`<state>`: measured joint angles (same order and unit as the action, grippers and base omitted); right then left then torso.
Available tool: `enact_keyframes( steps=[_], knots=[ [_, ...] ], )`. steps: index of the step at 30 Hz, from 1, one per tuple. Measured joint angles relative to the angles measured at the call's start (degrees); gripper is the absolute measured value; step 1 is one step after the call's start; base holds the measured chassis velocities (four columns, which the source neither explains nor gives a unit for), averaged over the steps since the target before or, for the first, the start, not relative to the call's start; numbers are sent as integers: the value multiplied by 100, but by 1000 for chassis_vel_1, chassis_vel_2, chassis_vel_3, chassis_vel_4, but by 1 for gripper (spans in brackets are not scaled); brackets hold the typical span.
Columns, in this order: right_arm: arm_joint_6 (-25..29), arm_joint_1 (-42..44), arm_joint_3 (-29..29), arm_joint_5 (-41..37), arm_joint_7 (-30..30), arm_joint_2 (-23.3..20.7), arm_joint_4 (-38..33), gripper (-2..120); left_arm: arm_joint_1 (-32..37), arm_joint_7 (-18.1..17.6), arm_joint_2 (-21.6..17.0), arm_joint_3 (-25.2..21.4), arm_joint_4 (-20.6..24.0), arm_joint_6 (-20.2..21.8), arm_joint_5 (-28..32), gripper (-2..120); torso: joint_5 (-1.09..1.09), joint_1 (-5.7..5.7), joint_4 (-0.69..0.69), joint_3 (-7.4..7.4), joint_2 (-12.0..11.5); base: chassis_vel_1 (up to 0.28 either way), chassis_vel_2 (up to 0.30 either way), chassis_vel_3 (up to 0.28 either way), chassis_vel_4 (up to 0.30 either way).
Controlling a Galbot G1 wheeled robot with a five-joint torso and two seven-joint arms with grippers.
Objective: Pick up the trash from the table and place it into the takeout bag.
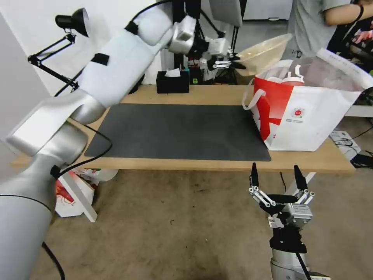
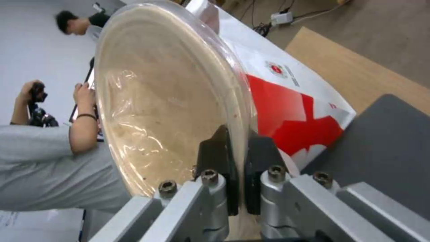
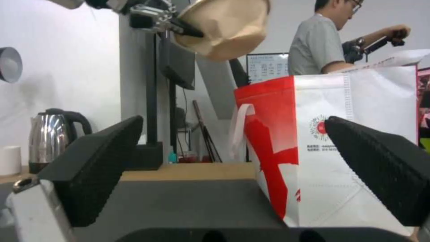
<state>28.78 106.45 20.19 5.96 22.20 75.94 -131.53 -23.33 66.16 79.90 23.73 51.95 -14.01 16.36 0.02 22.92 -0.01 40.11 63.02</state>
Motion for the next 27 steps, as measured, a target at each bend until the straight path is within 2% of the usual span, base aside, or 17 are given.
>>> enact_keyframes(
  steps=[11, 22, 27],
  knots=[
    [0, 0, 0, 0, 0, 0, 0, 100, -365, -15, 518, 132, -499, -5, -65, 2, -1, 0, 2, 0, 0, 0, 0, 0, 0],
    [0, 0, 0, 0, 0, 0, 0, 100, -355, -30, 1089, 31, -933, -128, -346, 2, -1, 0, 1, 0, 0, 0, 0, 0, 0],
    [0, 0, 0, 0, 0, 0, 0, 100, -368, -187, 1159, 106, -975, -146, -363, 2, 0, 0, 1, 0, 0, 0, 0, 0, 0]
  ],
)
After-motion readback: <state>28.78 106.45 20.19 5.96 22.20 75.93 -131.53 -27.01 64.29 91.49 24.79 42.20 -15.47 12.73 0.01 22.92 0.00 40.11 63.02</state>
